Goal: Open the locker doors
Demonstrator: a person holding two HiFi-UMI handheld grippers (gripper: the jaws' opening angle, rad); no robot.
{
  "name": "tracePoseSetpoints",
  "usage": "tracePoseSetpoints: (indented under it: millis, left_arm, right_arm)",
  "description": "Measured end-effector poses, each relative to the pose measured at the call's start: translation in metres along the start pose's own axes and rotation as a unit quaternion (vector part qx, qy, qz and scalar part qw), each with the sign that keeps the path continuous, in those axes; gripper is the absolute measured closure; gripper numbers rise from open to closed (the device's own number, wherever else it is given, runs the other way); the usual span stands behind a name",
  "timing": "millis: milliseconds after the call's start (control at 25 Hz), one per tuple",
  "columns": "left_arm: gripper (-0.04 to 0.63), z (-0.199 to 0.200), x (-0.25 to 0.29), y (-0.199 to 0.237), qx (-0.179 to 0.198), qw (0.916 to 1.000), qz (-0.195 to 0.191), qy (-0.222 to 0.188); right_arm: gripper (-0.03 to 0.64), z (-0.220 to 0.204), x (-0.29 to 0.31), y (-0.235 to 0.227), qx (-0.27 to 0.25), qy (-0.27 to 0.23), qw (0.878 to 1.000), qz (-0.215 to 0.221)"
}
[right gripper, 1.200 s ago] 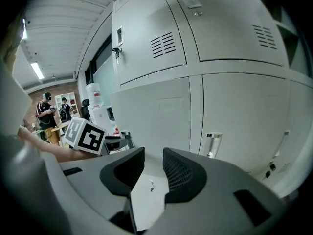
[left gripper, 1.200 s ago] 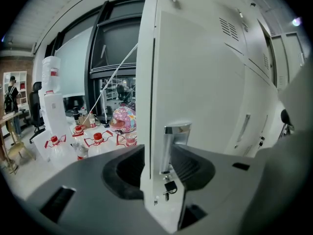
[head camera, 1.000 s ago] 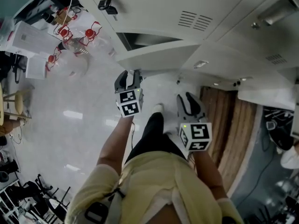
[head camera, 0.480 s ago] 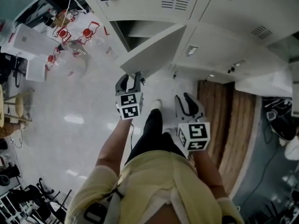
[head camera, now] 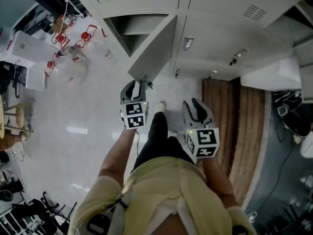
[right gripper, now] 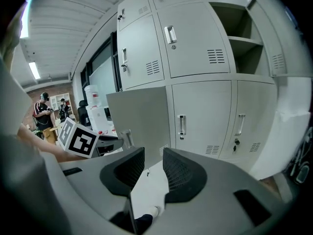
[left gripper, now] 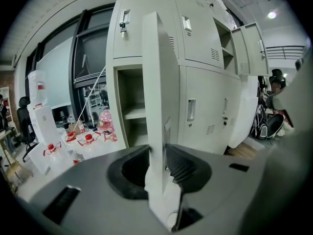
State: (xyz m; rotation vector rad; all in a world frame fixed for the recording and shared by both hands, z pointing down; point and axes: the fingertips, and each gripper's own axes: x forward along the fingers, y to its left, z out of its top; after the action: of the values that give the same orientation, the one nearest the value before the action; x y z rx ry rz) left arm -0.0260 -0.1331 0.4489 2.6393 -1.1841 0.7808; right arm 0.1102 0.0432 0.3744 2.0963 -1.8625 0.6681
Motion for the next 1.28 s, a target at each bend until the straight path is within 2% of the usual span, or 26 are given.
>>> tracePoseSetpoints:
  millis: [320,520,760,1080,1280]
  left_arm:
    - [0.488,-0.004,-0.010,-0.054,0.041,0.9979,-0.051,0.007]
    - [0.488,-0.002,-0.012,-0.094,0.068,0.9927,-0.099,-0.002]
    - [0.488,0.002,-0.008,-0.129,0.090,0.9863,-0.138,-0.001]
    - [0.488,0.005,-0.006,-0.162,0.127,0.9769,-0.172,0.001]
    - [0.488,-0.001,-0.005,-0.176,0.129,0.9729,-0.191,0.011]
  right_arm:
    - [0.502,-0.015,-0.022,-0.010,0.017,-0.006,1.000,-0.009]
    - [0.502,-0.023,-0.036,-0.022,0.029,-0.008,0.999,-0.028]
    - [0.502,-0.034,-0.052,-0.037,0.047,-0.006,0.998,-0.051]
    - [0.502,-0.038,-0.067,-0.046,0.066,-0.019,0.995,-0.073]
    - [0.502,-0.049,-0.075,-0.052,0.073,-0.011,0.994,-0.084]
